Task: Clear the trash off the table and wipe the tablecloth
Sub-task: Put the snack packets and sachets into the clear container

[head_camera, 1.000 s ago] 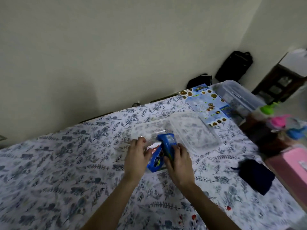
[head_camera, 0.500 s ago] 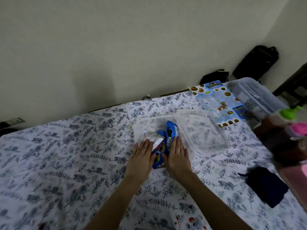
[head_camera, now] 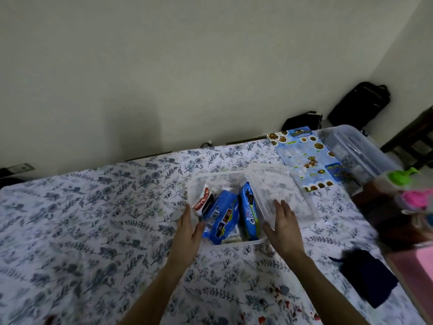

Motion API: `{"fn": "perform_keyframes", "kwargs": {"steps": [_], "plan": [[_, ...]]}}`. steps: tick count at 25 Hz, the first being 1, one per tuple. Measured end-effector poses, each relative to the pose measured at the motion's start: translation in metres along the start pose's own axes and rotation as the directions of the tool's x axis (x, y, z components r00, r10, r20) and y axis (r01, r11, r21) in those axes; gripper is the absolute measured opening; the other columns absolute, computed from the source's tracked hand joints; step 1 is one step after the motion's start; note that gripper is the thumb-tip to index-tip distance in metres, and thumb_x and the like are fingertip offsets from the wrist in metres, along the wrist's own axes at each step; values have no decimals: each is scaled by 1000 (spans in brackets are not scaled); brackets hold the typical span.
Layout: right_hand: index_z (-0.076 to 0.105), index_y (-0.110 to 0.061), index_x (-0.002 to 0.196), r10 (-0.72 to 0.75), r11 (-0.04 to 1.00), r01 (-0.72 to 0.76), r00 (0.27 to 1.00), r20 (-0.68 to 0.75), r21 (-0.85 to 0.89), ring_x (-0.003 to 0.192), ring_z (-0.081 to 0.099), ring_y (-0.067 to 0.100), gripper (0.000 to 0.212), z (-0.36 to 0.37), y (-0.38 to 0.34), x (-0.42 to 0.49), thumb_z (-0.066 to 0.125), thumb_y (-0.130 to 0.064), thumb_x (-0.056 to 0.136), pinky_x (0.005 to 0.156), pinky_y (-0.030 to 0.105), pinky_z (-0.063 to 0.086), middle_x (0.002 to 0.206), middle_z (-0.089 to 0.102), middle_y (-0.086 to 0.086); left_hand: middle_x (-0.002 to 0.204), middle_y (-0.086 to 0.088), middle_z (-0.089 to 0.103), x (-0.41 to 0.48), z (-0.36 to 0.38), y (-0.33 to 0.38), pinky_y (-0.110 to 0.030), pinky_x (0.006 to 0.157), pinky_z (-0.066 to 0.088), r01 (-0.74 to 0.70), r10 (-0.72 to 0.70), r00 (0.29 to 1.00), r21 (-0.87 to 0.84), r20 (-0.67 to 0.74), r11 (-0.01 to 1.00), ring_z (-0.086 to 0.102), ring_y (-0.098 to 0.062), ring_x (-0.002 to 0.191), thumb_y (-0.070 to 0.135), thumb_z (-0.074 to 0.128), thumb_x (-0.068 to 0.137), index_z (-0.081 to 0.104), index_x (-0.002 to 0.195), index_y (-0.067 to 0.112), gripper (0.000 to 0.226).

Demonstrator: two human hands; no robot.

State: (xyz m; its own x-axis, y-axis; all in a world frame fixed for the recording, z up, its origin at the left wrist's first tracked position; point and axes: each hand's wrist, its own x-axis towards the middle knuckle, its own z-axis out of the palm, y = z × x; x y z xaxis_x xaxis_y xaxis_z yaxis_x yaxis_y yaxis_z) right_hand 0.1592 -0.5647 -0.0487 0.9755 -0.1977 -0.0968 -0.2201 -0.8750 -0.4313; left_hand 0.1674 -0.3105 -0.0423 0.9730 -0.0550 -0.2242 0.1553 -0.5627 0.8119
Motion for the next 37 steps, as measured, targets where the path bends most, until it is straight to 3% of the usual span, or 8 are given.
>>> {"fn": "perform_keyframes", "kwargs": {"steps": [4, 7, 12, 15, 19, 24, 27, 37], "plan": [[36, -3, 141, -93, 996, 94, 974, -206, -4, 137, 35, 34, 55, 9, -37, -10, 55, -21, 92, 116, 47, 22, 145, 40, 21, 159, -3, 15, 1, -13, -2, -39, 117, 23, 65, -60, 997, -106, 52, 992, 20, -21, 145, 39, 41, 95, 9, 150, 24, 65], [34, -4, 142, -175, 984, 181, 942, -286, -7, 138, 33, 30, 55, 23, -87, -24, 50, -27, 94, 114, 45, 22, 147, 38, 16, 155, -3, 27, 2, -19, 7, -28, 109, 25, 101, -96, 995, -232, 33, 967, 30, -19, 140, 39, 39, 97, 23, 148, 20, 57], [44, -2, 134, -372, 923, 348, 915, -154, -161, 130, 46, 30, 69, 60, -147, -42, 74, -21, 76, 113, 49, 24, 138, 51, 18, 114, -1, 61, 7, -29, 11, -50, 102, 45, 179, -225, 973, -454, -49, 873, 58, -21, 111, 34, 41, 97, 56, 117, 26, 26], [47, -5, 133, -410, 902, 391, 909, -77, -184, 129, 48, 28, 70, 73, -145, -49, 77, -26, 73, 111, 45, 9, 136, 53, 14, 123, -6, 59, 9, -32, 11, -48, 102, 47, 182, -214, 975, -343, -57, 922, 58, -22, 113, 30, 43, 97, 52, 128, 16, 35], [41, -10, 137, -524, 851, 524, 847, -82, -30, 134, 39, 22, 55, 65, -129, -55, 47, -36, 89, 114, 45, 29, 142, 47, 8, 122, -11, 58, 13, -30, 14, -39, 94, 52, 85, -93, 992, -92, -83, 992, 61, -21, 106, 34, 53, 91, 54, 124, 10, 40], [44, -15, 133, -148, 973, 187, 954, -263, 133, 140, 25, 26, 52, 16, -68, -29, 32, -46, 93, 116, 47, 17, 146, 39, 10, 131, -16, 47, 13, -21, 17, -35, 94, 50, 74, -62, 990, 89, -129, 993, 60, -28, 104, 26, 58, 90, 47, 130, 9, 45], [34, -5, 139, 62, 974, -14, 978, -202, 228, 136, 29, 39, 54, 9, -38, -4, 45, -35, 95, 109, 53, 32, 147, 30, 23, 126, -17, 49, 9, -17, 21, -29, 81, 45, 34, -15, 985, 108, -169, 994, 56, -26, 104, 37, 58, 88, 50, 126, 7, 49], [32, -3, 141, 21, 967, 15, 990, -140, 253, 126, 41, 41, 54, 21, -43, -20, 52, -18, 93, 96, 48, 46, 142, 33, 24, 136, -21, 43, -5, -11, 31, -31, 90, 46, 45, -14, 985, 179, -172, 983, 54, -30, 114, 25, 48, 95, 27, 143, 4, 57]]}}
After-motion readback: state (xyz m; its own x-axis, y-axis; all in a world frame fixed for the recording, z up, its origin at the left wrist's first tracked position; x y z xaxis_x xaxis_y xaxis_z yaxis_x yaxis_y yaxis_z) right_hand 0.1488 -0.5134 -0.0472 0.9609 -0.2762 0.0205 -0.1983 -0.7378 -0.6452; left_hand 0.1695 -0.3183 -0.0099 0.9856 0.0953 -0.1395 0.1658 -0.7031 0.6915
